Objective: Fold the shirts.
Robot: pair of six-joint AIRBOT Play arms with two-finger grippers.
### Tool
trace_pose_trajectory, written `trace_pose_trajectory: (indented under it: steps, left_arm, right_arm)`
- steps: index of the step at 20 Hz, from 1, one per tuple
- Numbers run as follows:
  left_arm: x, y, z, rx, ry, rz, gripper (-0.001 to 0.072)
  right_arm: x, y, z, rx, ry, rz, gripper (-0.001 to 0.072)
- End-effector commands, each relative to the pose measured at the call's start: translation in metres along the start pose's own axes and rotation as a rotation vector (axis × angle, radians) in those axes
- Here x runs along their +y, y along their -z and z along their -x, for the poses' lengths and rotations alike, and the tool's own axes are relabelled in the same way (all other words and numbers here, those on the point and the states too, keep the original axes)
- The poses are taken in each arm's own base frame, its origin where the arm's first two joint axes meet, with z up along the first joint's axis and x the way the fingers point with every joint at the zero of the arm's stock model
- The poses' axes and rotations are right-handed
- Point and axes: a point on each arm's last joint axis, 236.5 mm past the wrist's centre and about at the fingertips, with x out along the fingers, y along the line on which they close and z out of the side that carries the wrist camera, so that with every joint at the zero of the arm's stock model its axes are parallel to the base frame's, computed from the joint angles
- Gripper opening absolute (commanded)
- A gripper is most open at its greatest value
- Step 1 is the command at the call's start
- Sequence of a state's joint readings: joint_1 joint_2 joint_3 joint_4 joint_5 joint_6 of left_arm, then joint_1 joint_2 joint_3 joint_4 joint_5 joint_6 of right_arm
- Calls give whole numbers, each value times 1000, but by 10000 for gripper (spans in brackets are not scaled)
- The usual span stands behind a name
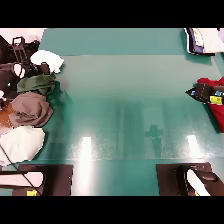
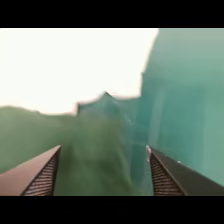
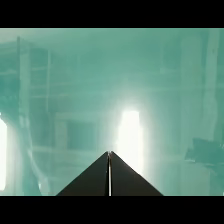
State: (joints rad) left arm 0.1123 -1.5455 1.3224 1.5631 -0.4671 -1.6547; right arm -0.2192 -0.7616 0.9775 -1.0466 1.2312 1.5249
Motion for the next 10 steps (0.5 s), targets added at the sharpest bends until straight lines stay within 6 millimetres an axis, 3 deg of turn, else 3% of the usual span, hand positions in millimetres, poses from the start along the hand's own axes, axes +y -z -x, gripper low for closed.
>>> trace_pose_trajectory:
  steps: [1, 3, 10]
  left_arm:
    - [21, -16, -41, -41, -29, 9, 646]
    - [20, -23, -53, -47, -29, -8, 645]
    - [23, -4, -90, 9, -32, -28, 645]
  right_arm:
    - [1, 11, 1, 44, -2, 0, 21]
    - [1, 13, 1, 54, -3, 0, 21]
    - [1, 15, 1, 63, -4, 0, 21]
